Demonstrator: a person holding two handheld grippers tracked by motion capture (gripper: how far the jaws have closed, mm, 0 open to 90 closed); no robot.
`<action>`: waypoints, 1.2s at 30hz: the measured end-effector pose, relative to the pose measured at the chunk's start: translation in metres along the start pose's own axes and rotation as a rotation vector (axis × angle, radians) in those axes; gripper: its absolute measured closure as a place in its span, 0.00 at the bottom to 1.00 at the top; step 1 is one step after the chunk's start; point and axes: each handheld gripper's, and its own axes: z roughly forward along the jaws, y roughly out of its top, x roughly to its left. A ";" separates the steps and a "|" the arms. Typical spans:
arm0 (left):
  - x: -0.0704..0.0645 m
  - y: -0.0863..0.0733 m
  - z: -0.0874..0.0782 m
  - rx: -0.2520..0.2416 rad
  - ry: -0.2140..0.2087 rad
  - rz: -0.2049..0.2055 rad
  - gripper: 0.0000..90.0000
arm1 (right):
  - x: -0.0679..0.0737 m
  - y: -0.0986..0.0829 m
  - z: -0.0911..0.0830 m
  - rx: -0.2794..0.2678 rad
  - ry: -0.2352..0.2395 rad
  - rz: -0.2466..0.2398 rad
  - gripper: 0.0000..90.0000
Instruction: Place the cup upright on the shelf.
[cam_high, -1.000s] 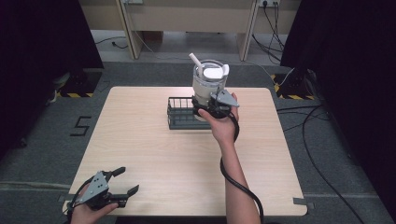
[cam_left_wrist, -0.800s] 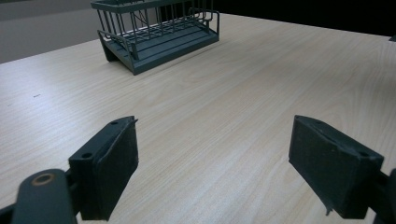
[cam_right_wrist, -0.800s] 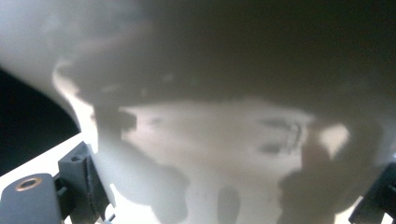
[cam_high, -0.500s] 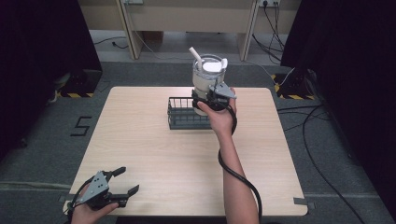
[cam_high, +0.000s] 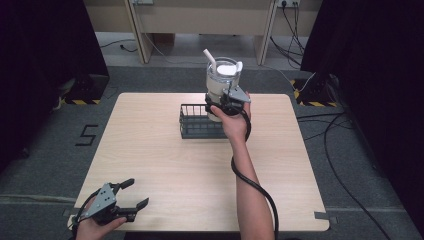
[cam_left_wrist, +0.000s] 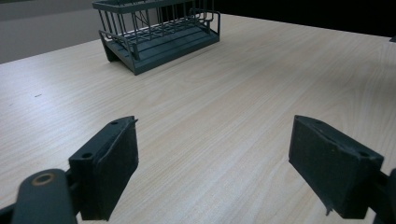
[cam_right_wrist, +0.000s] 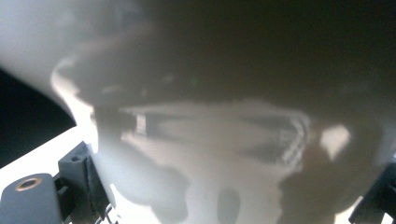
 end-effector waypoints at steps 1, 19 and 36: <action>0.000 0.000 0.000 0.000 0.000 0.000 0.17 | 0.000 0.000 0.002 0.002 0.000 0.002 0.12; 0.001 0.000 0.000 -0.002 -0.001 -0.001 0.17 | 0.000 -0.005 0.018 0.022 -0.004 0.013 0.12; 0.001 0.000 0.000 -0.003 0.000 -0.002 0.17 | -0.003 -0.018 0.034 0.062 -0.021 0.024 0.12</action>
